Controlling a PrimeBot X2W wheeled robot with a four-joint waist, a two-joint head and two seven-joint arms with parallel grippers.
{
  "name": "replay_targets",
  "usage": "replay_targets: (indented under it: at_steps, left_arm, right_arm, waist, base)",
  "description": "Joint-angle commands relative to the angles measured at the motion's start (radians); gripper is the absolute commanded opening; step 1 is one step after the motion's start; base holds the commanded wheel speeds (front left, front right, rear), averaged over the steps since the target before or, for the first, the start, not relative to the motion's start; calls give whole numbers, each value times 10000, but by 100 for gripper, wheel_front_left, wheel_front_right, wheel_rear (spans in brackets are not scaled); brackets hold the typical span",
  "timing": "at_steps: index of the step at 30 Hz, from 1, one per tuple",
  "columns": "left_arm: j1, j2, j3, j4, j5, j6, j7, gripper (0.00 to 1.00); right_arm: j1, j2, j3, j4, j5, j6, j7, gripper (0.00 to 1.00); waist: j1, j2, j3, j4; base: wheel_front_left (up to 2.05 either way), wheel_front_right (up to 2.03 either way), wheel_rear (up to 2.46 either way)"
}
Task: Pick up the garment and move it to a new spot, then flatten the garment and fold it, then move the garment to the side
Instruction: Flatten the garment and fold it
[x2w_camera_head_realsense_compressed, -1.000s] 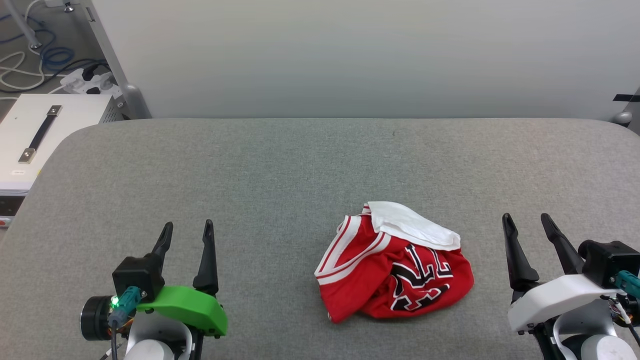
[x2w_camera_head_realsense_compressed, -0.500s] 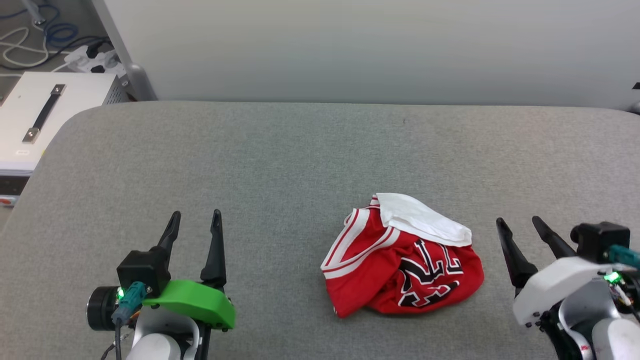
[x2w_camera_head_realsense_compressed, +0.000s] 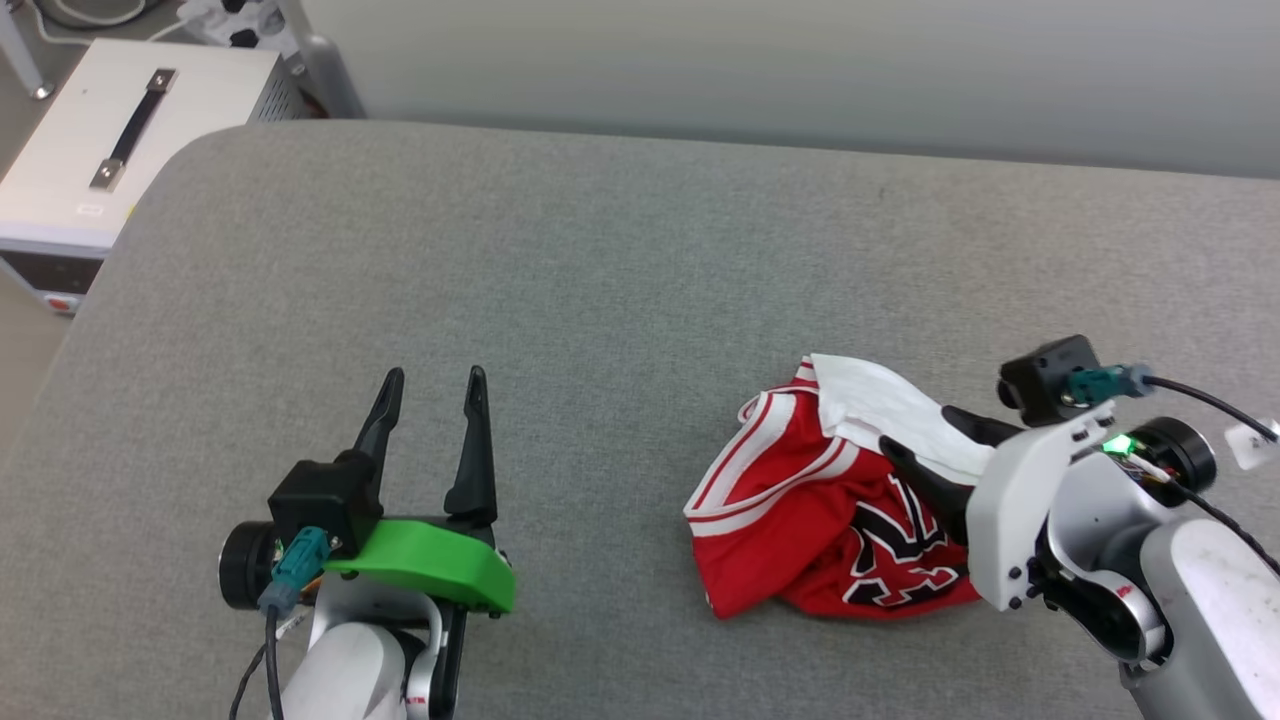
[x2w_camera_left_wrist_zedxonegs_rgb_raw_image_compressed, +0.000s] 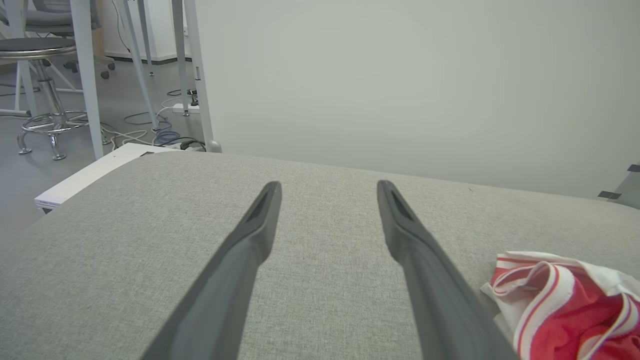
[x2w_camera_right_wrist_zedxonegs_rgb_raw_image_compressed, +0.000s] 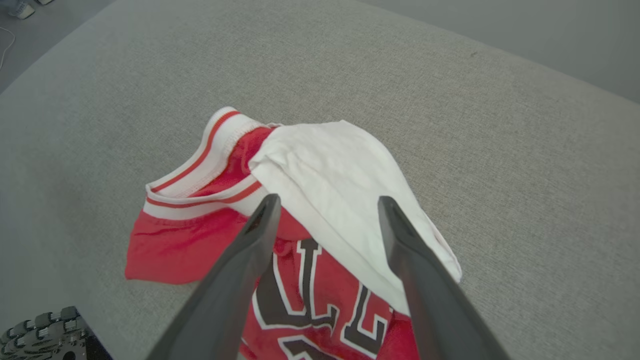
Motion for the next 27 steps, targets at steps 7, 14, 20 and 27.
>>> replay_targets:
  at_steps: [7,14,20,27]
  left_arm:
    - [-466,-231,-60,264,23,-78,-279,100]
    - [-618,-382,-26,591,-22,-150,-459,100]
    - [-599,-401,58,735,-22,-156,-542,100]
    - [-572,-349,69,795,-20,-180,-570,100]
  right_arm:
    - [-1140,-668,1506,680,675,-9,710,100]
    - [-1541,-867,2032,1473,1144,-9,620,0]
    - [-1703,-887,1682,1743,1287,-9,-7,0]
    - [-1507,-709,390,2192,1430,-9,-522,0]
  waist:
    - [0,0,722,522]
    - [0,0,874,641]
    - [0,0,788,524]
    - [0,0,651,189]
  base:
    - [0,0,0]
    - [0,0,0]
    - [0,0,0]
    - [0,0,0]
